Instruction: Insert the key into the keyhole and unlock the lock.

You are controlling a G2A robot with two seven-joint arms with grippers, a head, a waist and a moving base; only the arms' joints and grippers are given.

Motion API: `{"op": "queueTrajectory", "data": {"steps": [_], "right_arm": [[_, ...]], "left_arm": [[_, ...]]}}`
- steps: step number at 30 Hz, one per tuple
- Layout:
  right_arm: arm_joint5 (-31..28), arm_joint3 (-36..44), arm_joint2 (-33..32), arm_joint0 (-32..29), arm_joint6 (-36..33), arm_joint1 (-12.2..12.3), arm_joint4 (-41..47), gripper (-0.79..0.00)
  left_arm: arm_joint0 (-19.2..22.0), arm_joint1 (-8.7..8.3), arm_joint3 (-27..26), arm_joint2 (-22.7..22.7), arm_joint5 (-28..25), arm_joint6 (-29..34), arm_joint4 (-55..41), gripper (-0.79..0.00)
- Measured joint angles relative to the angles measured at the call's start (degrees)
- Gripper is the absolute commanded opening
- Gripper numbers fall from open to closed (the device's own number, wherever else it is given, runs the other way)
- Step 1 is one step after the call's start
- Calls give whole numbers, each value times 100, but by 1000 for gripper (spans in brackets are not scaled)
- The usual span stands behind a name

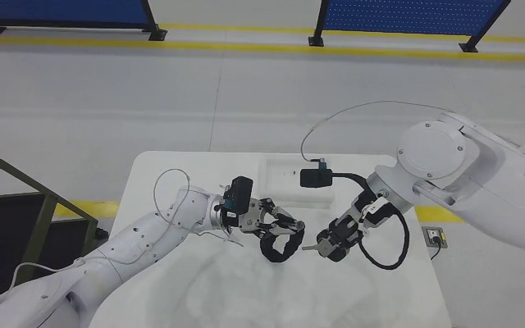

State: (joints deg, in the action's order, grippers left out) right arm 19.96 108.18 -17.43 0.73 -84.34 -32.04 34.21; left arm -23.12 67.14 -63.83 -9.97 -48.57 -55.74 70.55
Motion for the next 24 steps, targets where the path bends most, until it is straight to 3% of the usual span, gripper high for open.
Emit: {"op": "queueTrajectory", "data": {"steps": [8,15,24], "right_arm": [[20,59,158,-67,21,0,-198,-785],[-71,-218,493,46,-69,-194,-25,-785],[-144,-562,650,173,-141,-479,-48,-785]], "left_arm": [[-183,-112,-190,-355,-13,267,155,-785],[-259,-229,-563,-602,-344,347,585,-785],[-352,-169,-735,-698,-614,617,675,-785]]}}
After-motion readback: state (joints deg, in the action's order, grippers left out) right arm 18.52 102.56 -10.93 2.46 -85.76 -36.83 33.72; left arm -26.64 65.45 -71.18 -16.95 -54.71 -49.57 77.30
